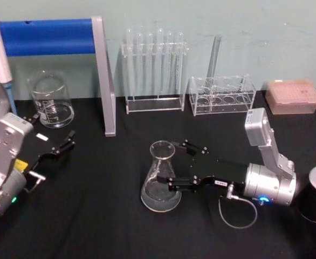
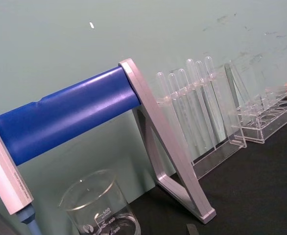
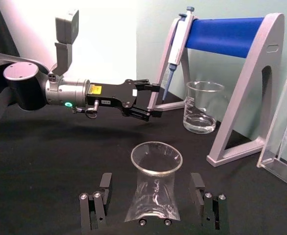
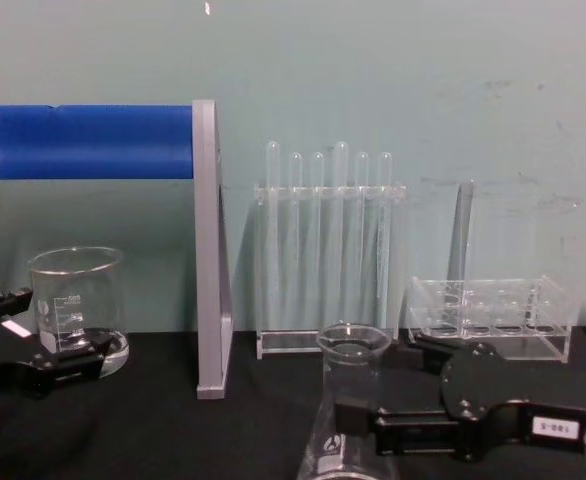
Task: Grasp the erlenmeyer flask with one hand, shake it three times, then place it back.
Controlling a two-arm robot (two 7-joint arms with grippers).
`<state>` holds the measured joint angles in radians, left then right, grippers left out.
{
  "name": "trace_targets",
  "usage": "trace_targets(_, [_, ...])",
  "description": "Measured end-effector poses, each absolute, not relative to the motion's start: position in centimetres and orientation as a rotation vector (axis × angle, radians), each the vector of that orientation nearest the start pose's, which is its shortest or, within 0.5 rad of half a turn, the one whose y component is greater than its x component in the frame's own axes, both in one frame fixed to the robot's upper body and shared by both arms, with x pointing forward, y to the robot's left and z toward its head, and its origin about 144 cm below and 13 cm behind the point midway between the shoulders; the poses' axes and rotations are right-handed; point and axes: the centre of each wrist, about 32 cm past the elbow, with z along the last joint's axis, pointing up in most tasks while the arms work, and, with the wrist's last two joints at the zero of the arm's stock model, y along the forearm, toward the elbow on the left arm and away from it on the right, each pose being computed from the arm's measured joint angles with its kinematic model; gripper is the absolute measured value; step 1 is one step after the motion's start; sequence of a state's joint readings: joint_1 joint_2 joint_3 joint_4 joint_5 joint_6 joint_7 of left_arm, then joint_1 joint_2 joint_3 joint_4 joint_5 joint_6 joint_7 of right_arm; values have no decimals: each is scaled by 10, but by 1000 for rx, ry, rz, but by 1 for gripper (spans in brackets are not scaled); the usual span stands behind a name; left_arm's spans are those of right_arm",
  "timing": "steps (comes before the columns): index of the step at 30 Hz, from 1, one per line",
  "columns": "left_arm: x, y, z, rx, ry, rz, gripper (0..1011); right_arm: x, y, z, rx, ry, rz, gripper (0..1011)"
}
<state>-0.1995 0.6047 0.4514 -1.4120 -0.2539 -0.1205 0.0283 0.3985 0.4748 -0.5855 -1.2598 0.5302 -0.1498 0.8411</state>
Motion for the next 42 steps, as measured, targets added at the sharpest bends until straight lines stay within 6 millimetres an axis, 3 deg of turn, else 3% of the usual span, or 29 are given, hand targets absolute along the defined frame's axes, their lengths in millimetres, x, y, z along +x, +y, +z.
trace_targets(23, [489, 310, 1140, 304, -285, 1248, 1001, 550, -239, 1144, -83, -30, -352, 1000])
trace_targets(42, [489, 310, 1140, 304, -285, 1248, 1001, 550, -239, 1144, -86, -32, -357, 1000])
